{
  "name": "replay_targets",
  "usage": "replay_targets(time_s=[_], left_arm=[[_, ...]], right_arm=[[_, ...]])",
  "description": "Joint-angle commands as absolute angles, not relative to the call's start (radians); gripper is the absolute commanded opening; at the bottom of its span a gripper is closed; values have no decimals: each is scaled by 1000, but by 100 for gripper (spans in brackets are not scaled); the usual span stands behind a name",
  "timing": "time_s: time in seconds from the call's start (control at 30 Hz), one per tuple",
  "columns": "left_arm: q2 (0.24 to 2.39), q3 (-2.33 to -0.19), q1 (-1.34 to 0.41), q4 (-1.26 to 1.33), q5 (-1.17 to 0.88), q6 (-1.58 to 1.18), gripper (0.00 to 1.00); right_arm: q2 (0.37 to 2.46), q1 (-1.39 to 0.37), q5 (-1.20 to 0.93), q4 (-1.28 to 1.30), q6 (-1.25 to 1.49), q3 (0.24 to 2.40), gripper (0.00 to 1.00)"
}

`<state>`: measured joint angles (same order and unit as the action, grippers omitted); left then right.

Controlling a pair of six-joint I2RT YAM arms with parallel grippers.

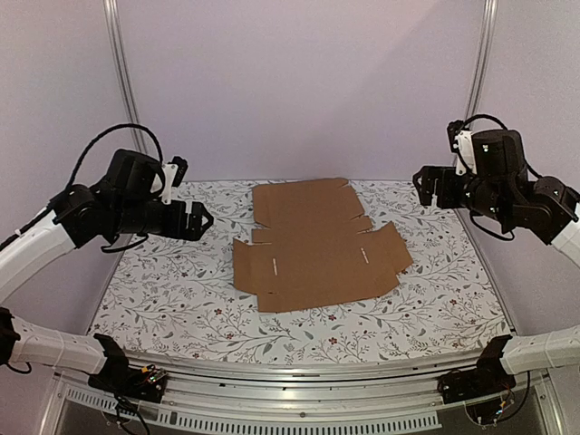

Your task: Fold the paper box

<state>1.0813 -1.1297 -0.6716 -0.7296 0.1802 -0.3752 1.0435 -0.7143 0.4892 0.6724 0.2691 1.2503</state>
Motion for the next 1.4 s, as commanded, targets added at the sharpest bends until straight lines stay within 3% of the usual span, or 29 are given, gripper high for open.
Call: replay_targets(time_s=[0.0, 0.3, 0.67, 1.0, 1.37], left_arm=[[1111, -1118, -687, -762, 209, -404, 100], [1167, -1065, -686, -709, 213, -437, 100], [1197, -989, -664, -609, 176, -497, 100], [1212, -937, -663, -566, 108, -523, 99], [1148, -926, -664, -577, 88, -505, 100]], right_arm=[[1050, -721, 573, 768, 342, 1212, 99], [1035, -721, 474, 835, 366, 1110, 99], [1102, -710, 267, 806, 612, 922, 98], [1220, -616, 39, 506, 764, 716, 91], [1291, -556, -12, 121, 862, 536, 76]])
